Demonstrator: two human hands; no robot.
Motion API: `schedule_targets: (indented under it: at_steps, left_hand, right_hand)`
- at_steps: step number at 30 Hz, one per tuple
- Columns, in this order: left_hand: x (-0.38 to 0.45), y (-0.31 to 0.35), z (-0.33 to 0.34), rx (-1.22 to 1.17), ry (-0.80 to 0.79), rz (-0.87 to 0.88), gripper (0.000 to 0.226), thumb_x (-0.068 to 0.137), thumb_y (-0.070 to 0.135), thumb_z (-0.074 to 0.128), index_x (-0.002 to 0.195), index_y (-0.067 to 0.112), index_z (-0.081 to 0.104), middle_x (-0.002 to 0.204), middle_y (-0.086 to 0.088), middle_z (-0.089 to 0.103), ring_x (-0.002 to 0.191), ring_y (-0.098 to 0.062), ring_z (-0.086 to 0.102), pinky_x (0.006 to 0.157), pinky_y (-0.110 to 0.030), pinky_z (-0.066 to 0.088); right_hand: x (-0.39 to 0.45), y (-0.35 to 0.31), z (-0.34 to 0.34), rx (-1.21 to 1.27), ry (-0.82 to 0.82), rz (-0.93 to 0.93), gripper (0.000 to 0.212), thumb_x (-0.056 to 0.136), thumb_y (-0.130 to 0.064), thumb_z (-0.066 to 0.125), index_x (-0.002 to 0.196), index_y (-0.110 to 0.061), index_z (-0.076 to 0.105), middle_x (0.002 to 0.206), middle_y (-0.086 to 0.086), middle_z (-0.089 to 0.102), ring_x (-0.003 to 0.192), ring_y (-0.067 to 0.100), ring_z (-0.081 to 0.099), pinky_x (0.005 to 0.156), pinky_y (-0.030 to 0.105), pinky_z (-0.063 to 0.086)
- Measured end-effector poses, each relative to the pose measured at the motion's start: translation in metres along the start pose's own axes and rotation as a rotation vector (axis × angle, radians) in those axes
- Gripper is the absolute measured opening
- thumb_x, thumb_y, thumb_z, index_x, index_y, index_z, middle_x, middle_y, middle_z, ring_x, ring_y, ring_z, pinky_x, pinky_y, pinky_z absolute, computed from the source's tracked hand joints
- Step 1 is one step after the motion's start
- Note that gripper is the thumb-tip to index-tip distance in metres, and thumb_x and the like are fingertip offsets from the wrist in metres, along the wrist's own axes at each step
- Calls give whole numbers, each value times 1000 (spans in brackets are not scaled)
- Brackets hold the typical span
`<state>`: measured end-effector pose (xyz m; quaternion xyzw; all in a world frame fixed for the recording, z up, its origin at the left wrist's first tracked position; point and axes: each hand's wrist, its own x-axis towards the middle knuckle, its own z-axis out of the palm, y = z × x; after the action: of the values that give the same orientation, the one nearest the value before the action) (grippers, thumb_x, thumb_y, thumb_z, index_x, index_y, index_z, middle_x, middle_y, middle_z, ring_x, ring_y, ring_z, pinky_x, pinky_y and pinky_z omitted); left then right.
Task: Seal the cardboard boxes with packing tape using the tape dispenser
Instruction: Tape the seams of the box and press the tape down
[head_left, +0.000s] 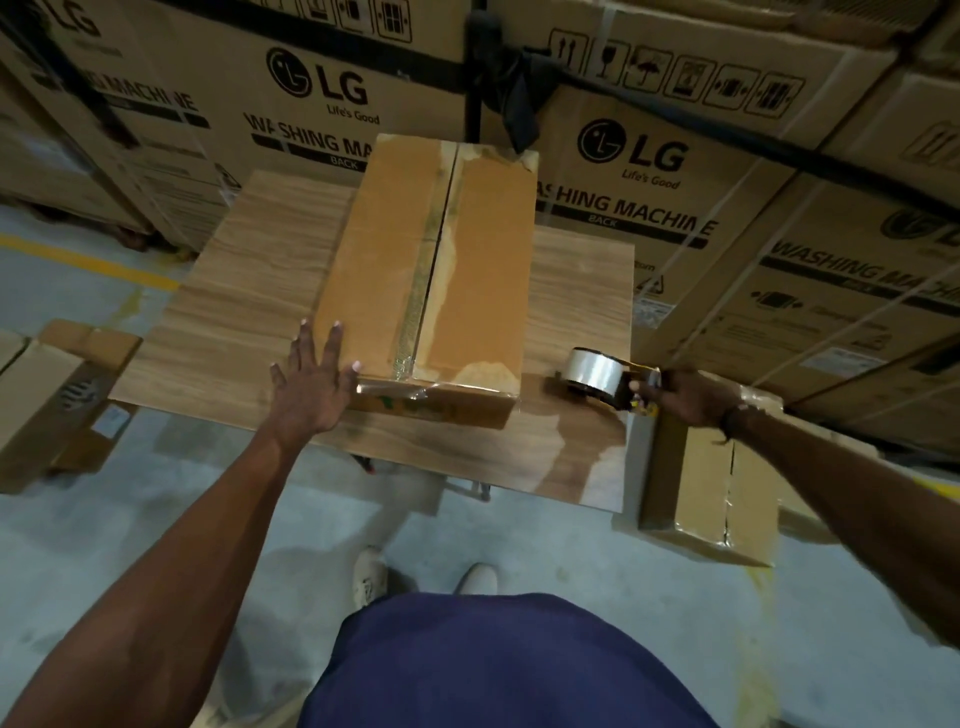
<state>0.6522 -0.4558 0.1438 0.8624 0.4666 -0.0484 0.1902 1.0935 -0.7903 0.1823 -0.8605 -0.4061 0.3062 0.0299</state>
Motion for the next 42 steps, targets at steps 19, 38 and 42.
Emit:
schedule_targets:
  at_steps: [19, 38, 42]
  left_hand:
    - [3, 0, -3, 15, -21, -29, 71, 103, 64, 23, 163, 37, -6, 171, -13, -12, 157, -39, 8, 118, -71, 13]
    - [8, 94, 0, 296, 16, 658, 61, 112, 43, 20, 163, 10, 13, 171, -12, 12, 159, -26, 5, 128, -50, 13]
    - [8, 68, -3, 328, -35, 736, 68, 108, 52, 6, 165, 15, 4, 172, -5, -1, 159, -20, -5, 130, -45, 6]
  right_hand:
    - [43, -39, 163, 420, 292, 271, 39, 92, -25, 67, 108, 9, 60, 103, 33, 64, 98, 51, 61, 75, 47, 44]
    - [41, -241, 77, -221, 259, -698, 88, 104, -64, 33, 165, -6, 6, 173, 13, 5, 160, 27, 5, 129, 45, 13]
    - [56, -235, 87, -369, 208, -689, 85, 107, -61, 35, 165, -10, -2, 173, 7, -6, 160, 22, -4, 129, 48, 13]
